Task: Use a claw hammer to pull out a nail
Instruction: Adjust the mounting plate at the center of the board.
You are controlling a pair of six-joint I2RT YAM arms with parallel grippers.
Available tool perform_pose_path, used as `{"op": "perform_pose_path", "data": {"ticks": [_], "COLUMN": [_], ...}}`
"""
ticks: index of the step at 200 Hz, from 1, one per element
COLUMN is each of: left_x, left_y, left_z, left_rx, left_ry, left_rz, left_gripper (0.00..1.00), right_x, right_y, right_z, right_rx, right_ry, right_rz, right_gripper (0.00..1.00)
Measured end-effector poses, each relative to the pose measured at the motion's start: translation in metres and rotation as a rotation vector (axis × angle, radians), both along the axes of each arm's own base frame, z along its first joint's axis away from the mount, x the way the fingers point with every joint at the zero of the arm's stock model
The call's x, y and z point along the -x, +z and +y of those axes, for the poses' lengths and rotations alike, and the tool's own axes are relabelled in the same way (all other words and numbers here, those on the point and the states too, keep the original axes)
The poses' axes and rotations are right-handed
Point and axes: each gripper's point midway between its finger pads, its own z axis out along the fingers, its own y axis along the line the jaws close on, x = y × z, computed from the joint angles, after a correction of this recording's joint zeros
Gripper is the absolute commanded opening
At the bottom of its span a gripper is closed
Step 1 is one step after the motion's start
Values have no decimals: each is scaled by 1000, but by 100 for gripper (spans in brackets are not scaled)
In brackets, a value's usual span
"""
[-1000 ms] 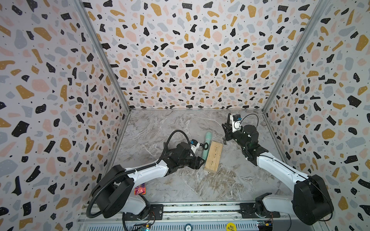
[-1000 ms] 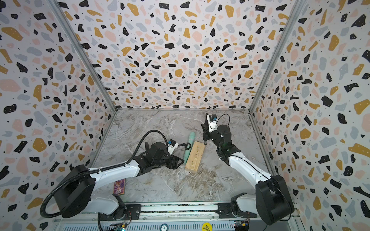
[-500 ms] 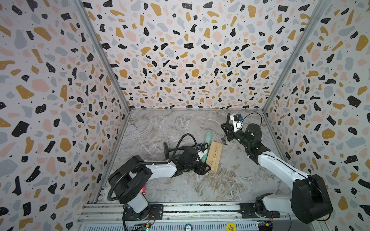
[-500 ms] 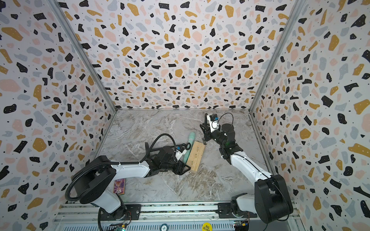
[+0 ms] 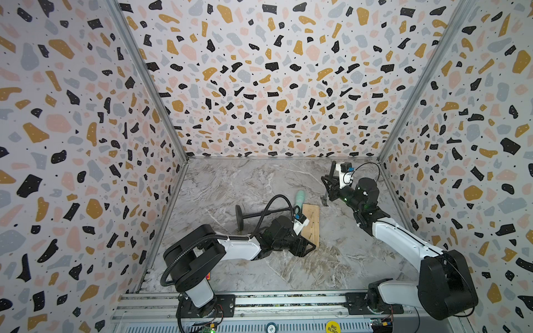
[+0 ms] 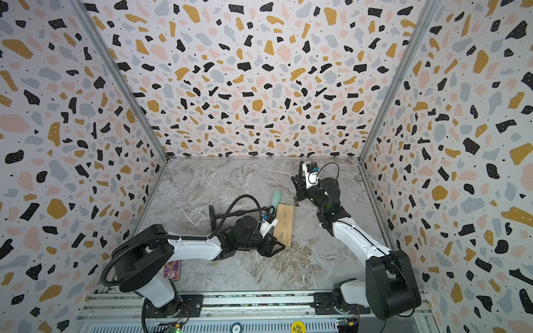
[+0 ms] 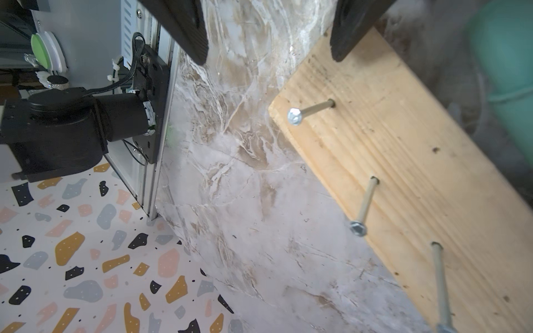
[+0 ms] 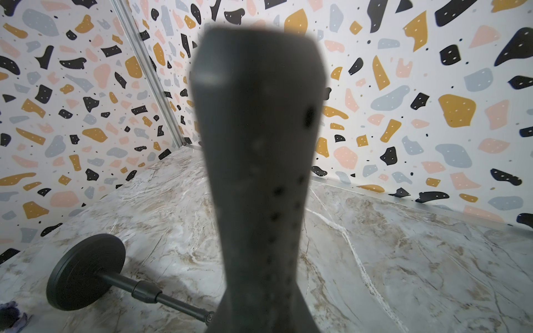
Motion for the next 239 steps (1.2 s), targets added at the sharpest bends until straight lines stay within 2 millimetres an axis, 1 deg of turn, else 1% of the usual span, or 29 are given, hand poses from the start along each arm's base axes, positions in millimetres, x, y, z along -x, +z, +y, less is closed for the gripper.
{"op": "perform_pose_path", "data": {"ticks": [14, 38, 65, 84, 97, 122, 141, 154, 171, 211, 229, 239], "left_x": [1, -3, -10, -14, -15, -14, -11, -10, -10, -8, -11, -14], "left_y": [1, 0, 2, 1, -4, -22, -36, -38, -35, -17, -14, -8], "left_z": [-1, 1, 11, 14, 13, 10, 9, 6, 1, -15, -12, -9], "left_rx": [4, -9, -55, -87, -102, -133, -153, -152, -139, -82, -94, -102], "left_ry": [1, 27, 69, 78, 70, 52, 33, 21, 9, -16, 3, 19], "left_rz": [5, -7, -49, -73, -76, -55, -26, -15, -14, -42, -62, -86], "left_gripper": [69, 70, 71, 69, 67, 66, 66, 66, 66, 62, 62, 61], "right_x": [-2, -4, -5, -6, -8, -13, -15, -17, -19, -20, -20, -20], "right_y": [1, -1, -2, -2, -1, -1, -6, -9, -13, -15, -13, -12], "right_z": [-1, -2, -2, -3, -5, -5, -6, -5, -4, -4, -2, -2], "right_rx": [-7, -9, -11, -18, -30, -52, -56, -56, -55, -59, -62, -65], "right_ry": [-8, -17, -24, -32, -44, -69, -86, -90, -93, -96, -94, -95], "right_rz": [-5, 2, 5, 6, 7, 3, 7, 16, 25, 26, 17, 4], "right_gripper": [0, 0, 0, 0, 0, 0, 0, 0, 0, 0, 0, 0]}}
